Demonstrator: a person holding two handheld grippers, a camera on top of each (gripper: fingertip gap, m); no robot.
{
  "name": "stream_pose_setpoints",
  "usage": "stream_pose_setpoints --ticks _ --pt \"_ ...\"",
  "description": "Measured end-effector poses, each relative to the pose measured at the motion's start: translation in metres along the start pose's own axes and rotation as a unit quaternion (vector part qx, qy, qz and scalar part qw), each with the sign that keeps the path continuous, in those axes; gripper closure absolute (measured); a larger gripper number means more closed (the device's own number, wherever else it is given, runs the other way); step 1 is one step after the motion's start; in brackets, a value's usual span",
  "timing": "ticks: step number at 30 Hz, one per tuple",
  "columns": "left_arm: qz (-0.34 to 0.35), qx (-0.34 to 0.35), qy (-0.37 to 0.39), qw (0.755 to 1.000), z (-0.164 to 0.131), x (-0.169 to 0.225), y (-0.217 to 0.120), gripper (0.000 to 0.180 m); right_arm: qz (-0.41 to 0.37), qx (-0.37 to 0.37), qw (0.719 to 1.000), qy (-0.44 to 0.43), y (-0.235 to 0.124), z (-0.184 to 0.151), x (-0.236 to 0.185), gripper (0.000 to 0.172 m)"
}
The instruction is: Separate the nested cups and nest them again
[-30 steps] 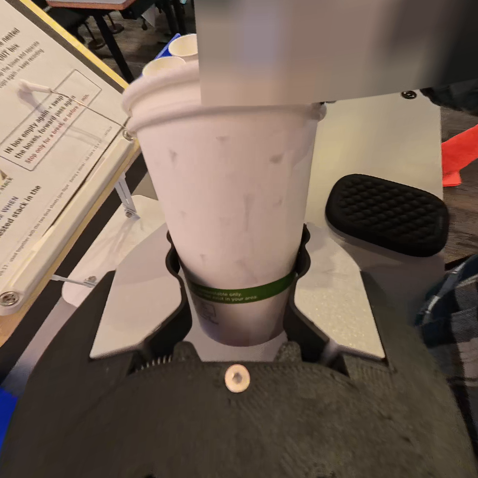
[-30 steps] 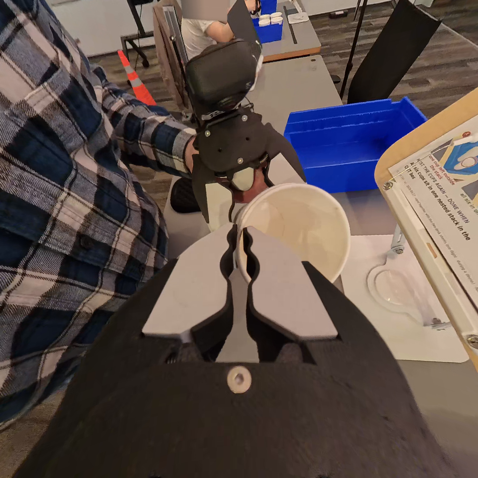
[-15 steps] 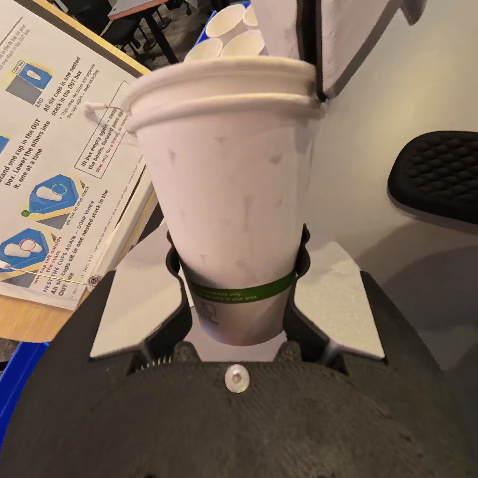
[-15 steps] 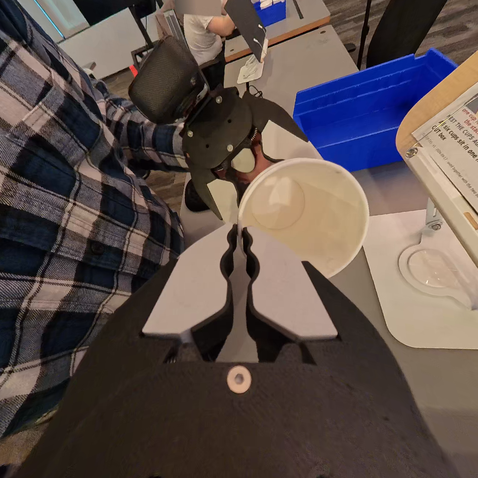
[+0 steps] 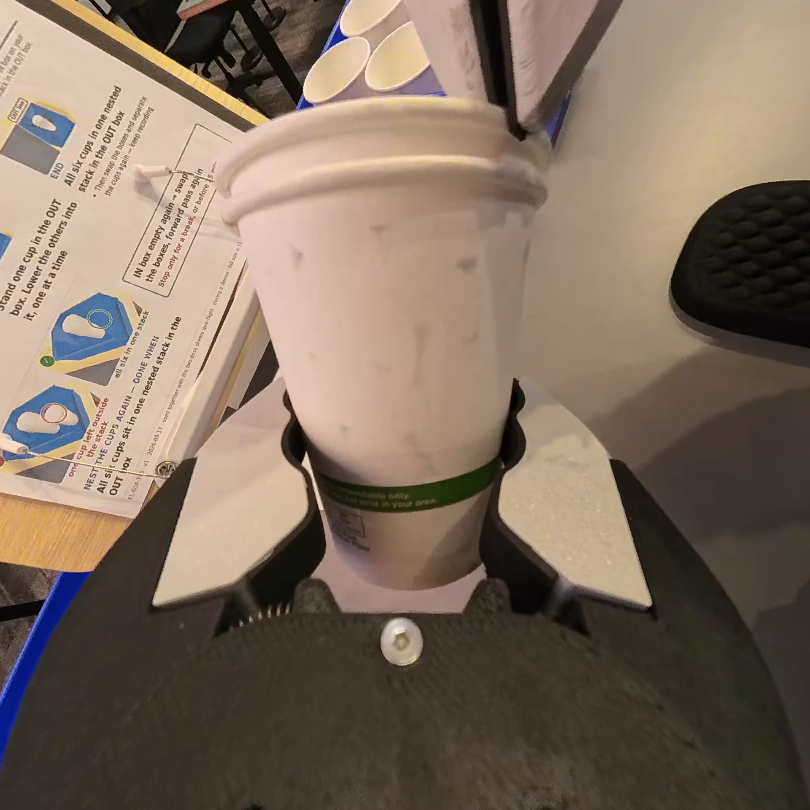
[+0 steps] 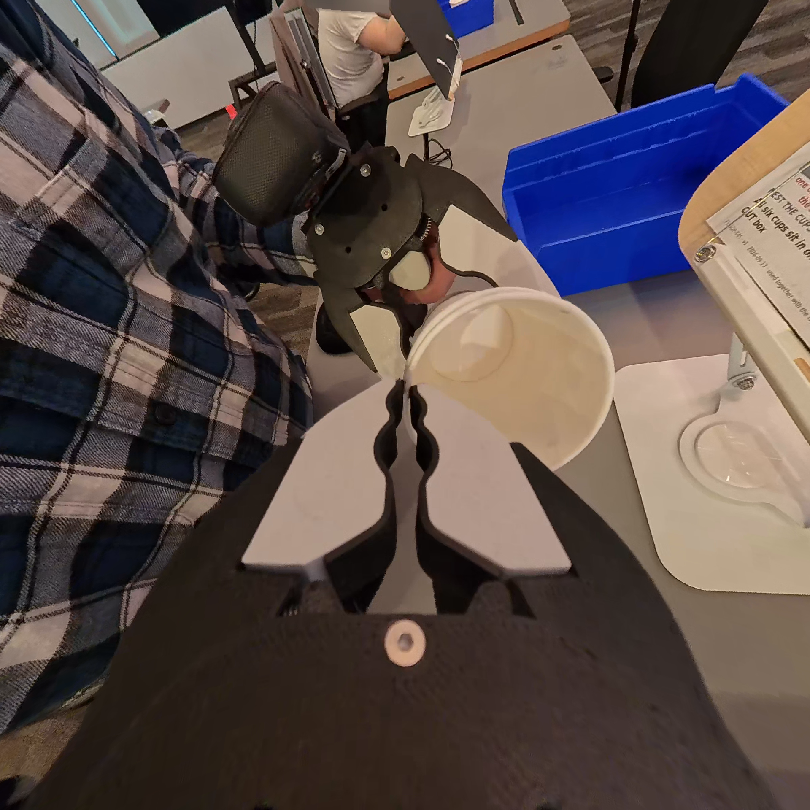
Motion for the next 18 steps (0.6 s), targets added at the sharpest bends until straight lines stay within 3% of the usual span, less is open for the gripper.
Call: stream_pose_setpoints --ticks 18 --pt "0.014 0.004 -0.009 1.0 0.007 -0.002 0.004 0.092 -0.029 0.014 0.999 -0.001 -0.006 -0.003 0.004 0.169"
Point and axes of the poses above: each gripper's, where its closed fingertips meet, y out along the fingers, z out of its top, x = y × z across the jaws, the point moved 10 cm from there along -y, back along the fingers, and after that the axes turned 6 degrees about -y, right-handed, at the moved point
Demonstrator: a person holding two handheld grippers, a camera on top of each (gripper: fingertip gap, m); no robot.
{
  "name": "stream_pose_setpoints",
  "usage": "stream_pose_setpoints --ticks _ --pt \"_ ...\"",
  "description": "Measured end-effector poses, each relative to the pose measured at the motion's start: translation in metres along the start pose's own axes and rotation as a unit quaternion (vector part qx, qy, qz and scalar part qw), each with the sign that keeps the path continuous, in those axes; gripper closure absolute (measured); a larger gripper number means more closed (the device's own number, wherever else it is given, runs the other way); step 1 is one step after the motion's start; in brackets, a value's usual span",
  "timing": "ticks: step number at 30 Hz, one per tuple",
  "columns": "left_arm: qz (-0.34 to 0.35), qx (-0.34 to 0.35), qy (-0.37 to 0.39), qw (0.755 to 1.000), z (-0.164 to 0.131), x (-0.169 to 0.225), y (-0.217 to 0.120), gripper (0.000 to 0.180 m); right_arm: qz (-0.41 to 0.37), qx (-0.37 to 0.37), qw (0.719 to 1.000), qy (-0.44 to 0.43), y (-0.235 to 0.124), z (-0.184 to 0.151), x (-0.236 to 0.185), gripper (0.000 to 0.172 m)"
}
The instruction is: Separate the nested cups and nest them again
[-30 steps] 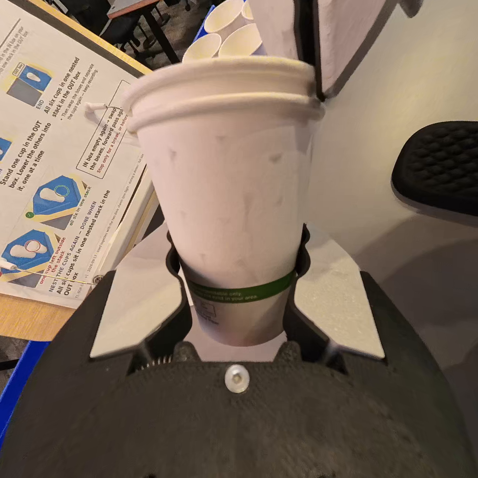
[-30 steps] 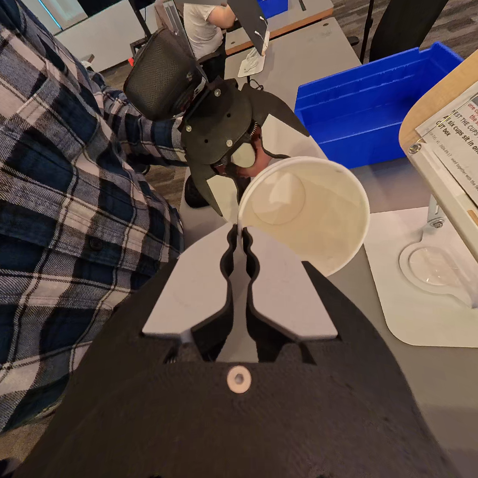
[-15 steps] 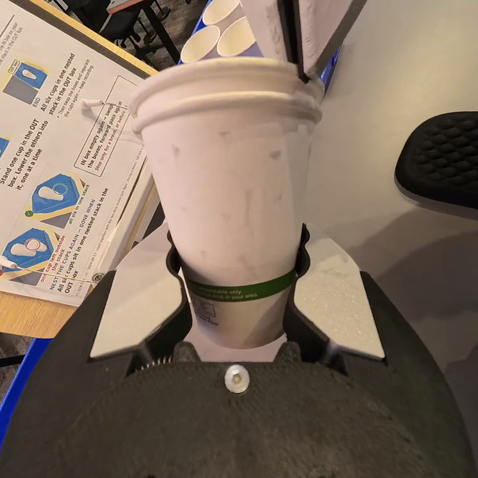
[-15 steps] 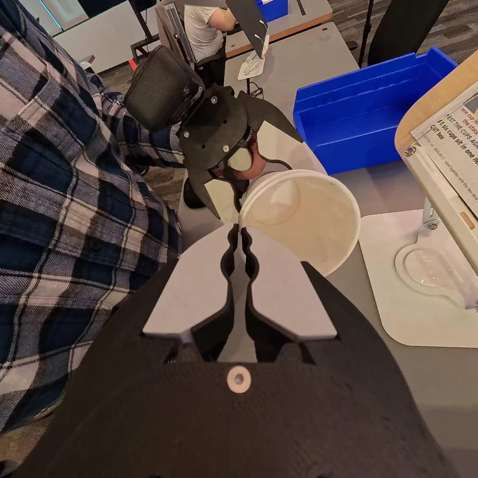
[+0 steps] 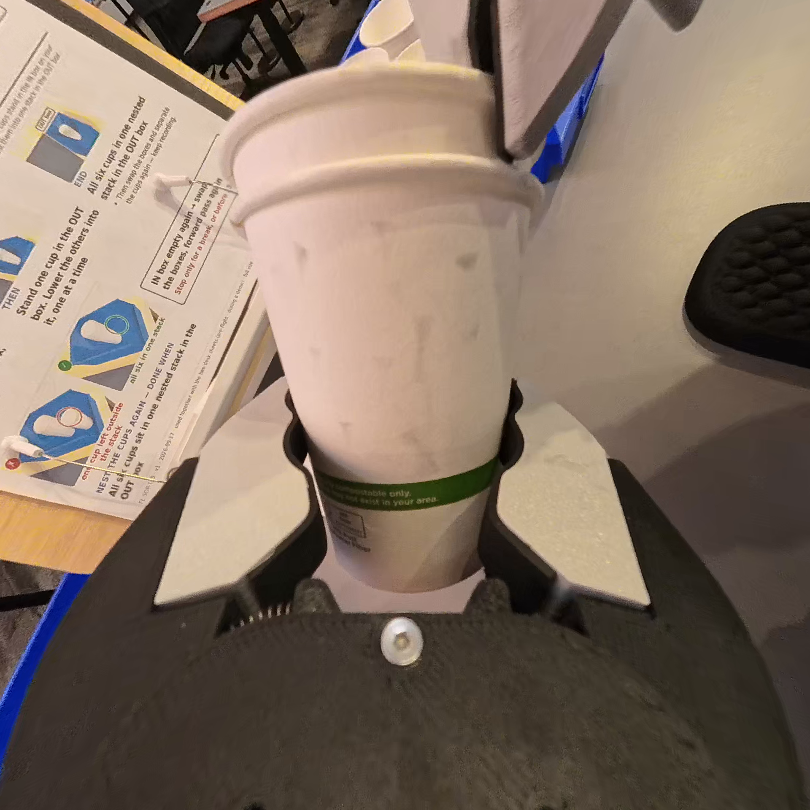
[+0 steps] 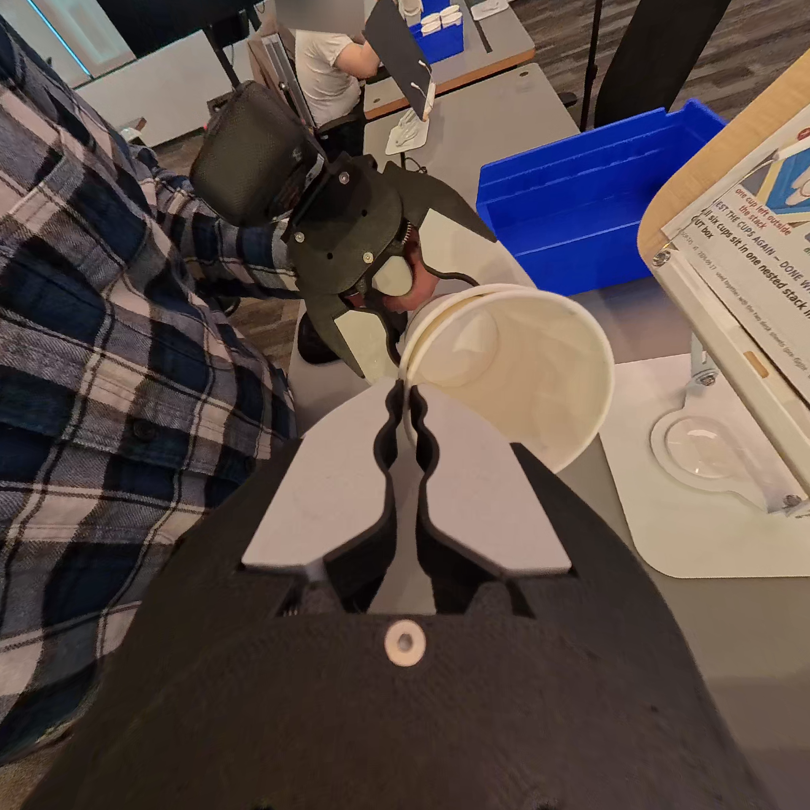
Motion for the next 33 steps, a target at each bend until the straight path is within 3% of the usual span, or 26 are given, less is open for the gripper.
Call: stream_pose_setpoints --ticks 11,15,20,24,27,33 --pt "0.0 -0.003 -0.013 1.0 -0.004 -0.002 0.003 0.092 -0.046 0.028 0.999 -0.007 -0.041 0.001 0.004 0.169" --pt "-0.004 -0.001 -0.03 1.0 -0.007 -0.004 0.007 0.092 -0.102 0.051 0.993 -0.012 -0.082 0.0 0.003 0.169" --pt "-0.012 -0.002 -0.042 0.999 -0.009 -0.004 0.011 0.092 -0.233 0.04 0.972 -0.005 -0.157 -0.014 0.0 0.169" --pt "-0.018 -0.005 -0.038 0.999 -0.007 -0.001 0.016 0.092 -0.36 -0.04 0.932 0.016 -0.207 -0.042 -0.001 0.169" --pt "-0.023 -0.005 -0.036 0.999 -0.004 0.001 0.021 0.092 -0.419 -0.123 0.899 0.038 -0.223 -0.069 0.003 0.169" --pt "-0.029 -0.007 -0.033 0.999 0.003 0.006 0.03 0.092 -0.414 -0.232 0.878 0.068 -0.208 -0.125 0.02 0.169"
Point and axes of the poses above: each gripper's, where its closed fingertips meet, y out along the fingers, z out of its top, x = y × z across the jaws, the point moved 10 cm from there along -y, back along the fingers, and after that the axes turned 6 degrees about -y, right-handed, at the moved point
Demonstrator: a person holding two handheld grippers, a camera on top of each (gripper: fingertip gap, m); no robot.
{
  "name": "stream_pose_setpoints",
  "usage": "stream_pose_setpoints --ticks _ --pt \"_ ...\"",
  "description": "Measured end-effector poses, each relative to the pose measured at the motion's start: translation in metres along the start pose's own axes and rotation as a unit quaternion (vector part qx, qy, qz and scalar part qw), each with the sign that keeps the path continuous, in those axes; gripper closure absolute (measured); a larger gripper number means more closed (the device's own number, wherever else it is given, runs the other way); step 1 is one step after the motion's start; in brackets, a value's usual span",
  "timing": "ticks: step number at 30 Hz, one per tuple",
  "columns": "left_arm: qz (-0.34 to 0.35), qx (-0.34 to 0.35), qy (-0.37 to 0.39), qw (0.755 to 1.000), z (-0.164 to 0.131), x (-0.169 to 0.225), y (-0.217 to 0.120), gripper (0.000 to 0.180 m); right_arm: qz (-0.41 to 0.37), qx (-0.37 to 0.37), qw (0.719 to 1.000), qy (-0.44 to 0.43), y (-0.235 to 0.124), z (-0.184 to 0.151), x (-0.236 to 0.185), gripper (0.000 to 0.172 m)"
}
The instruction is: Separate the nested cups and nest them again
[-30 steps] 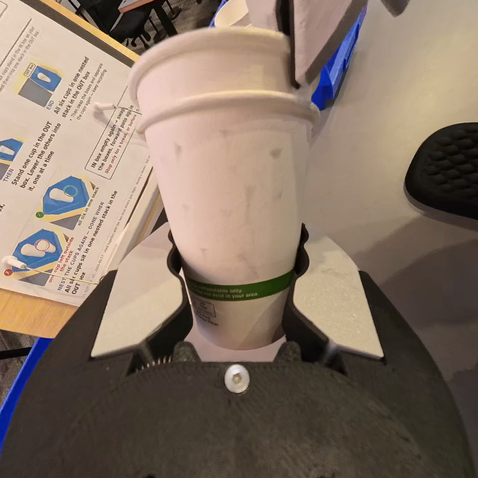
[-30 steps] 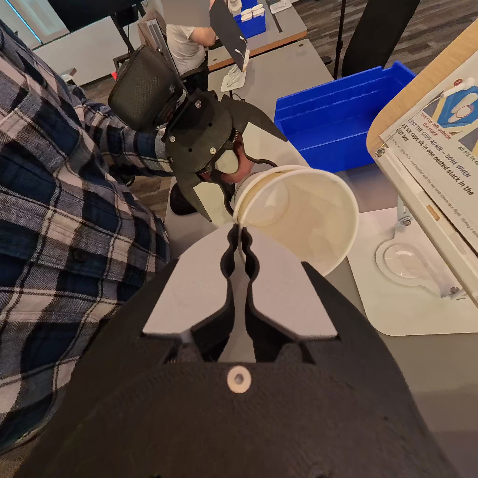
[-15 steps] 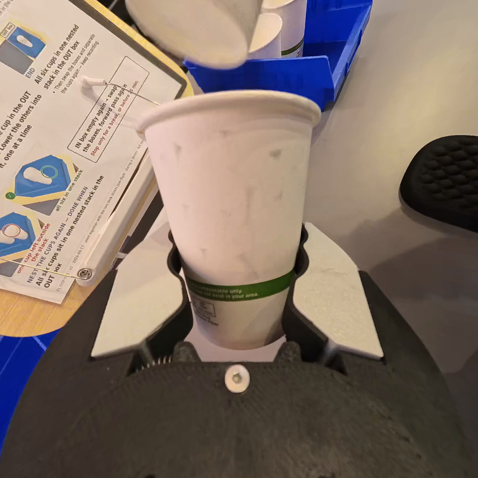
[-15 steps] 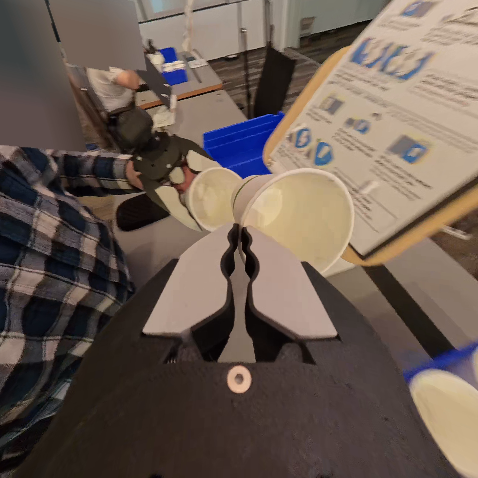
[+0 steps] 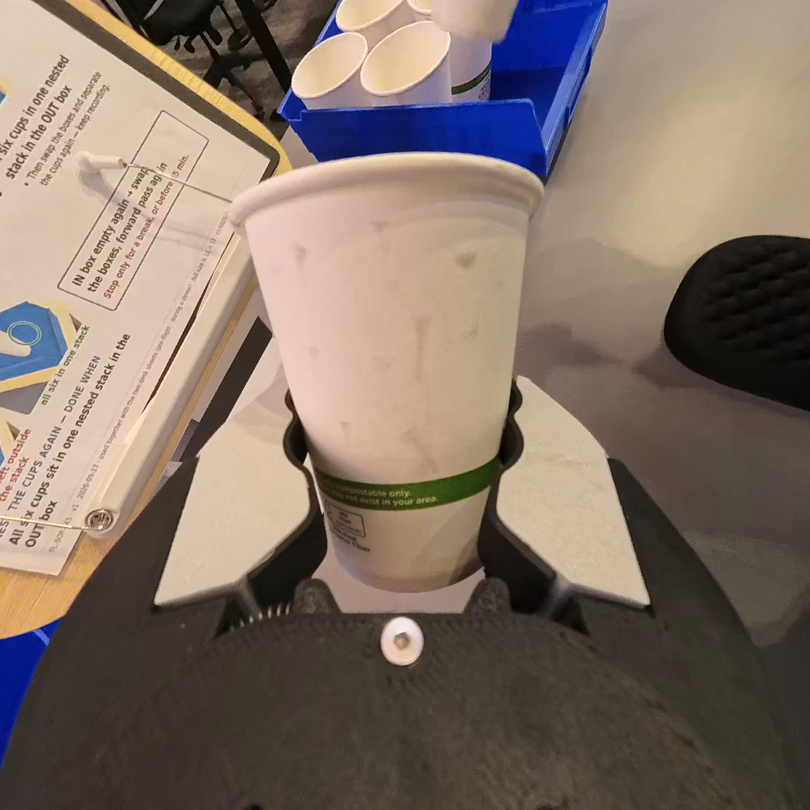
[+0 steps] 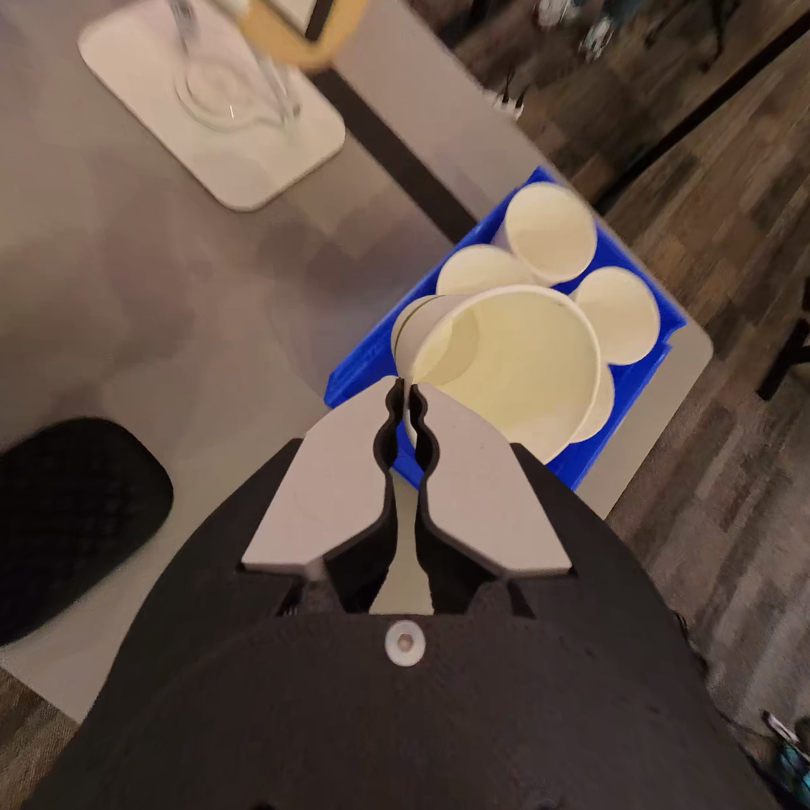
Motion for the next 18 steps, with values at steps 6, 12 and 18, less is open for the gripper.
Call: stream_pose_setpoints --ticks 6,12,18 --pt "0.002 -0.007 -0.002 1.0 0.003 0.003 0.005 0.092 0.025 -0.08 0.996 -0.03 0.051 -0.028 -0.013 0.169" --pt "0.002 -0.011 -0.004 1.0 0.008 0.007 0.01 0.092 0.052 -0.12 0.99 -0.058 0.078 -0.036 -0.019 0.169" --pt "-0.001 -0.014 0.002 1.0 0.012 0.01 0.017 0.092 0.081 -0.131 0.984 -0.088 0.092 -0.028 -0.025 0.169"
Point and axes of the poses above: each gripper's, where its closed fingertips meet, y out along the fingers, z out of its top, x = y × z across the jaws, the point moved 10 cm from there along -y, back along the fingers, and after that the axes turned 6 degrees about -y, right-handed, at the moved point
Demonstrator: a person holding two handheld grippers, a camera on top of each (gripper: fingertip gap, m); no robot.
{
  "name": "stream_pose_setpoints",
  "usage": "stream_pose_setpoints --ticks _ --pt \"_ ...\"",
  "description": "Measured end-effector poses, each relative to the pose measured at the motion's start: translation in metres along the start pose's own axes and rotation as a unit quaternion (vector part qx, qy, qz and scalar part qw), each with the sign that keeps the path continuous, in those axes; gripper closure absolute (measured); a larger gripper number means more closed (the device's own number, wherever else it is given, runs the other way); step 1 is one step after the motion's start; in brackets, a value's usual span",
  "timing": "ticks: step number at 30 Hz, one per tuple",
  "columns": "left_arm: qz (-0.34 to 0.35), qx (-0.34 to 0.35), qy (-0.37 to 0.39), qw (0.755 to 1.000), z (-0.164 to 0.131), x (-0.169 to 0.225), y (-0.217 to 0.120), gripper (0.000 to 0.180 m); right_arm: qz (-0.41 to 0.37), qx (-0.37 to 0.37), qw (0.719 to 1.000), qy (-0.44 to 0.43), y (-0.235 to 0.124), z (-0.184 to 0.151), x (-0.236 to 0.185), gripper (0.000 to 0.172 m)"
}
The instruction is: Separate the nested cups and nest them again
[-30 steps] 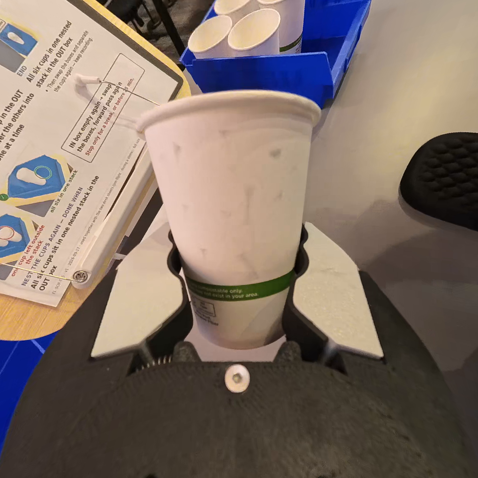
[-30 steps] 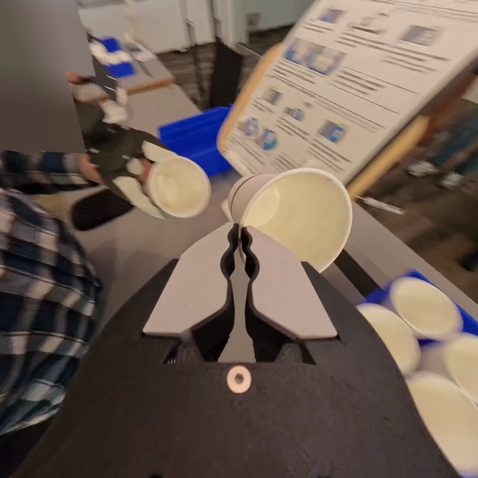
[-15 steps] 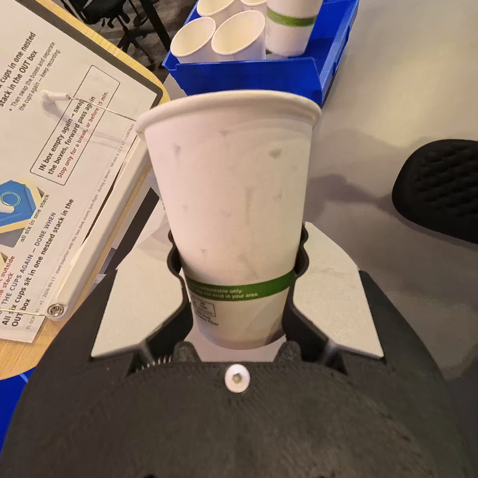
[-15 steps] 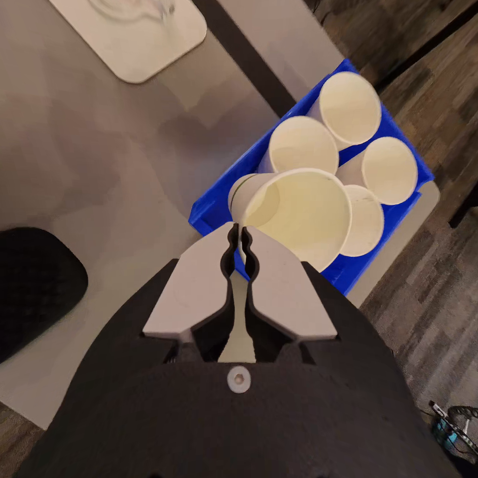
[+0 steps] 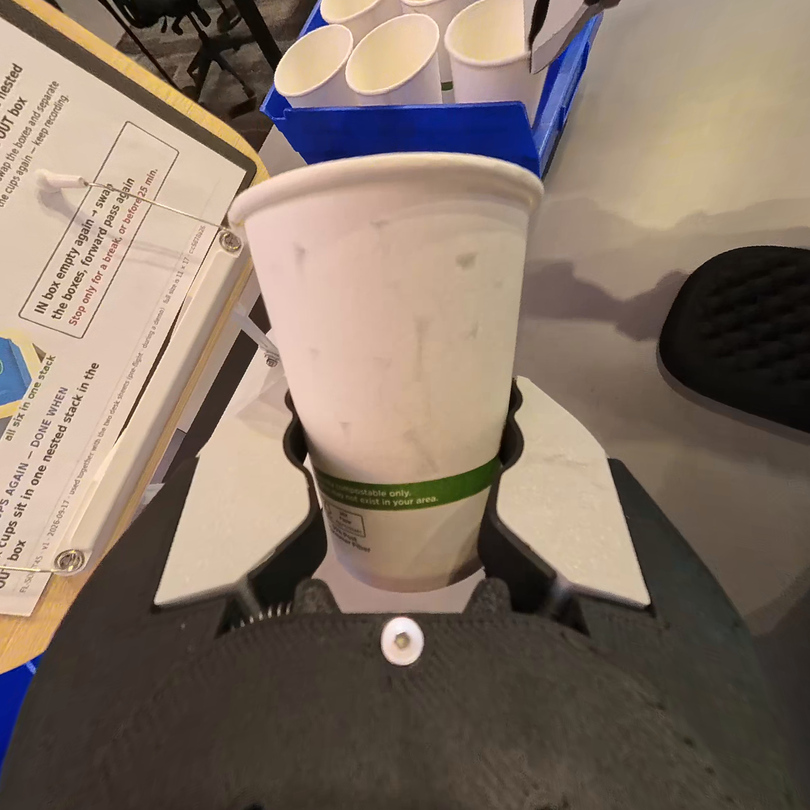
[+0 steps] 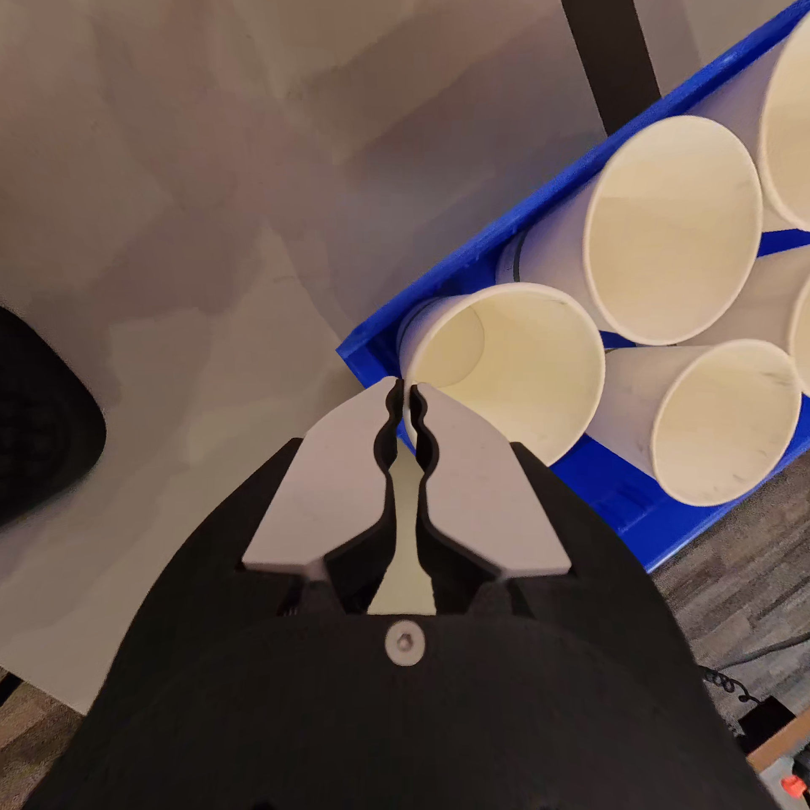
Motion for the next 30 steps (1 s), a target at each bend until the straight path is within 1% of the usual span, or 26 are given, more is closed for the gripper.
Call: stream_pose_setpoints --ticks 2,4,5,7,9,11,13,15,17,20,21,23,27,29,30 --pt "-0.002 -0.001 0.002 1.0 0.001 0.001 0.002 0.092 0.011 0.003 1.0 -0.003 0.002 0.004 0.0 0.168" --pt "-0.004 0.0 0.001 1.0 0.002 0.001 0.003 0.092 0.009 0.012 1.0 -0.001 0.0 0.006 0.002 0.153" --pt "-0.004 0.0 0.001 1.0 0.003 0.001 0.004 0.092 0.006 0.017 1.0 0.001 -0.004 0.007 0.003 0.15" --pt "-0.006 0.002 -0.001 1.0 0.003 0.001 0.004 0.092 -0.004 0.036 0.999 0.008 -0.018 0.007 0.004 0.145" --pt "-0.012 0.004 -0.008 1.0 0.004 0.0 0.005 0.092 -0.02 0.066 0.998 0.011 -0.04 0.009 0.003 0.142" --pt "-0.023 0.009 -0.018 1.0 0.004 0.001 0.006 0.092 0.003 0.147 0.989 0.002 -0.067 0.02 -0.008 0.143" --pt "-0.042 0.018 -0.038 0.998 0.005 0.001 0.009 0.092 0.049 0.241 0.969 -0.027 -0.088 0.039 -0.027 0.143" --pt "-0.059 0.025 -0.051 0.997 0.007 0.002 0.012 0.092 0.083 0.308 0.946 -0.064 -0.098 0.061 -0.05 0.143" --pt "-0.075 0.03 -0.062 0.995 0.009 0.004 0.014 0.092 0.102 0.348 0.927 -0.092 -0.099 0.081 -0.07 0.138" --pt "-0.098 0.037 -0.074 0.992 0.012 0.007 0.016 0.092 0.143 0.392 0.901 -0.115 -0.093 0.105 -0.093 0.138" --pt "-0.101 0.037 -0.073 0.992 0.012 0.008 0.016 0.092 0.146 0.401 0.896 -0.12 -0.091 0.111 -0.099 0.138" --pt "-0.105 0.036 -0.069 0.991 0.012 0.011 0.015 0.092 0.153 0.399 0.895 -0.128 -0.084 0.12 -0.106 0.14" --pt "-0.118 0.041 -0.068 0.99 0.013 0.016 0.011 0.092 0.178 0.401 0.888 -0.137 -0.076 0.13 -0.116 0.149" --pt "-0.127 0.045 -0.063 0.989 0.013 0.019 0.01 0.092 0.188 0.401 0.886 -0.139 -0.073 0.133 -0.119 0.163" --pt "-0.128 0.044 -0.058 0.989 0.013 0.021 0.01 0.092 0.196 0.404 0.882 -0.141 -0.073 0.133 -0.12 0.166"
Point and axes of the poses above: each gripper's, where its closed fingertips meet, y out along the fingers, z out of its top, x = y × z across the jaws, the point moved 10 cm from there along -y, back along the fingers, and after that the axes turned 6 degrees about -y, right-handed, at the moved point
